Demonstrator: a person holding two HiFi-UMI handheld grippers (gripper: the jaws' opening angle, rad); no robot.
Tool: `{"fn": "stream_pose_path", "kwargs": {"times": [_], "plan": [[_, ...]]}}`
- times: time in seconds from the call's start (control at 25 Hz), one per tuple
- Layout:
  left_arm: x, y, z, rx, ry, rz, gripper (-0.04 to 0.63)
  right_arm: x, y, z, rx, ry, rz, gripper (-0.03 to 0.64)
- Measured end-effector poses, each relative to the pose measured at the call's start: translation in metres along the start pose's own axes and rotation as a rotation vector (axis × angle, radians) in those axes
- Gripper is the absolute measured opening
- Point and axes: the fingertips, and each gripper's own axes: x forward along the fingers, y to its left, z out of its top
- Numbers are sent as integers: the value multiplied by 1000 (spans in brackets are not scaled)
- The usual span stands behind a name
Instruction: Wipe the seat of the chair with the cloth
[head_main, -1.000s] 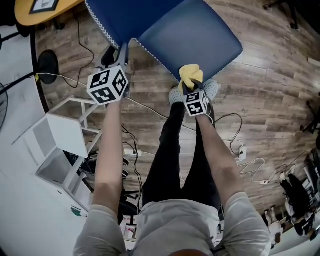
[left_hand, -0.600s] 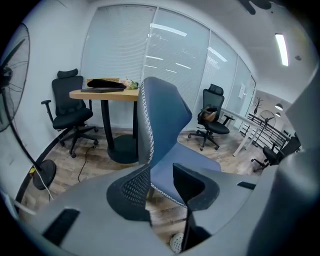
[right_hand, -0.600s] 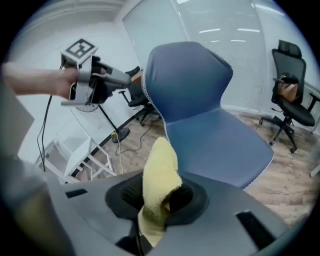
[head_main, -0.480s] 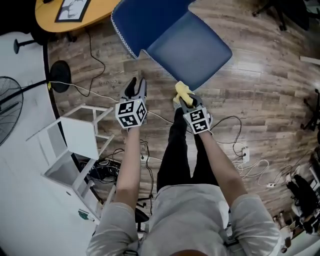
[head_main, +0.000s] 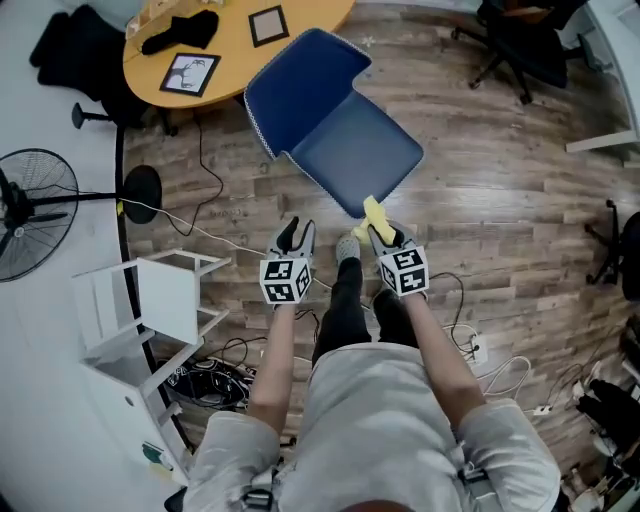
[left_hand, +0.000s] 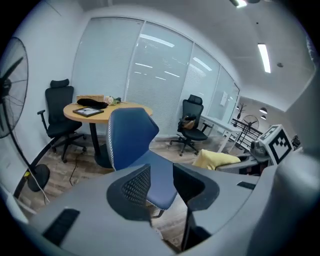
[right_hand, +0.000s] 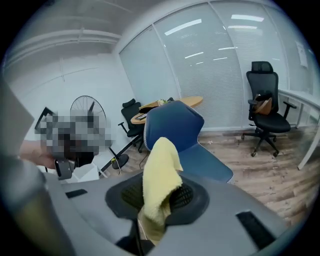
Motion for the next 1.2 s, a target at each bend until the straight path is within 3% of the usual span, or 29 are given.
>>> {"fn": "stream_pose_path", "kwargs": {"times": [0.28, 0.56, 1.0, 1.2], "plan": [[-51, -62, 3, -59, -37, -10, 156, -87, 14, 19, 53, -97, 39, 84], [-79, -111, 8, -81, -107, -12, 156, -145, 20, 22, 28, -173, 71, 84], [-98, -154, 9, -13, -134, 6, 57, -190, -1, 13, 10, -224, 79, 84], [-103, -177, 9, 14, -135, -27, 28, -196, -4, 18, 36, -243, 85, 84]]}}
